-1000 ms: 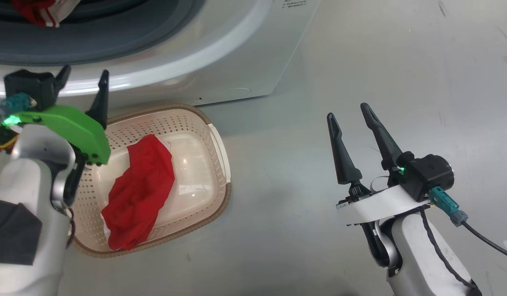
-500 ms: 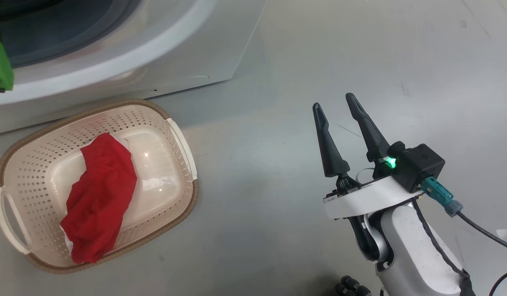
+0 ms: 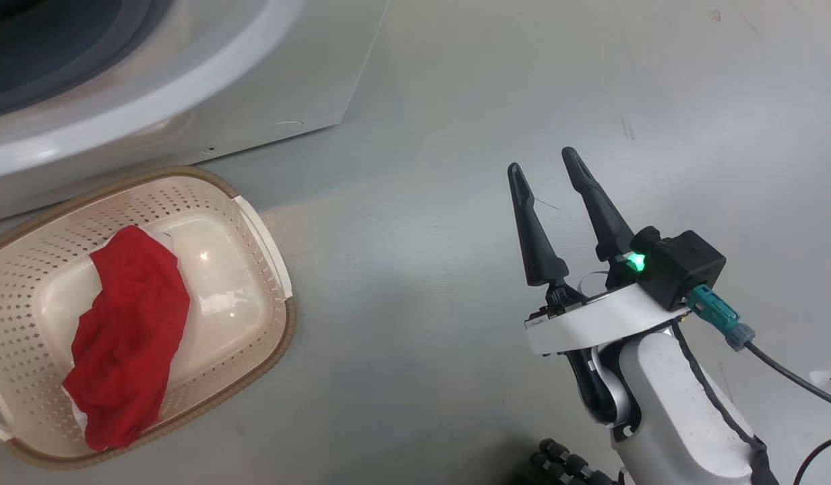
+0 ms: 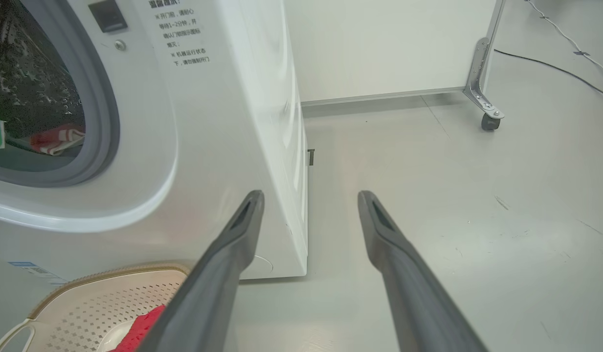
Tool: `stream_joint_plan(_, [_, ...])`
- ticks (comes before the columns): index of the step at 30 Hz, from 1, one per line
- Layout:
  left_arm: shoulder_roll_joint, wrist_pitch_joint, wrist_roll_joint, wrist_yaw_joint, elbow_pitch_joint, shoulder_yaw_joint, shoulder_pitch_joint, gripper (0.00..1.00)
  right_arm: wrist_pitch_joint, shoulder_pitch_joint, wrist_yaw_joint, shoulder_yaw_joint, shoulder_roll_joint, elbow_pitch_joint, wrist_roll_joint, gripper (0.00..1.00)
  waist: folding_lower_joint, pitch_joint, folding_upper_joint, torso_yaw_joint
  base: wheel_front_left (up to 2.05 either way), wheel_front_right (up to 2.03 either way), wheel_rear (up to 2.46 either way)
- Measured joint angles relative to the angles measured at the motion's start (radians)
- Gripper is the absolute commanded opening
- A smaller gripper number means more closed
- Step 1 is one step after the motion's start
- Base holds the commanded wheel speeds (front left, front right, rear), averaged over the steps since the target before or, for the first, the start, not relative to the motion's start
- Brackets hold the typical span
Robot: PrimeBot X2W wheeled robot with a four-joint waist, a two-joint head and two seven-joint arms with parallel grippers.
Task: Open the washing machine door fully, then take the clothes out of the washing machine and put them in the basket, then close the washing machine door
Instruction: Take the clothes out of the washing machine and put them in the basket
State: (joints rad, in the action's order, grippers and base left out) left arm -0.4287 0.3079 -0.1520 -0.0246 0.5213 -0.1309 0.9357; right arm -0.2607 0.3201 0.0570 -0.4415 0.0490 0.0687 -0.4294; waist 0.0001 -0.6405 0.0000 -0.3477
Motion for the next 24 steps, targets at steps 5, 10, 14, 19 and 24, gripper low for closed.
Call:
stream_joint_plan(5, [-0.006,0.036,0.002,0.001,0.061,0.012,0.018,1.00,0.000,0.001,0.007,-0.003,0.000,0.000,0.000,1.00,0.0000,-0.004,0.0000,-0.003,0.00,0.00,0.00])
stream_joint_plan(10, [-0.007,0.072,0.002,0.003,0.117,0.012,0.026,1.00,0.000,0.009,0.007,-0.006,0.000,0.001,0.000,1.00,-0.0001,-0.005,0.0000,-0.002,0.00,0.00,0.00])
stream_joint_plan(14, [-0.006,0.093,0.003,0.014,0.142,0.013,0.036,1.00,0.000,0.014,0.007,-0.006,0.000,0.002,0.000,1.00,-0.0001,-0.006,0.0000,-0.001,0.00,0.00,0.00])
stream_joint_plan(19, [-0.002,0.111,0.003,0.021,0.160,0.013,0.058,0.00,0.000,0.020,0.009,-0.006,0.000,0.004,0.000,1.00,-0.0001,-0.005,0.0000,0.001,0.00,0.00,0.00])
stream_joint_plan(24, [-0.002,0.100,0.004,0.030,0.174,0.011,0.069,0.00,0.000,0.021,0.016,-0.007,0.000,0.008,0.002,1.00,-0.0001,-0.004,0.0000,0.002,0.00,0.00,0.00])
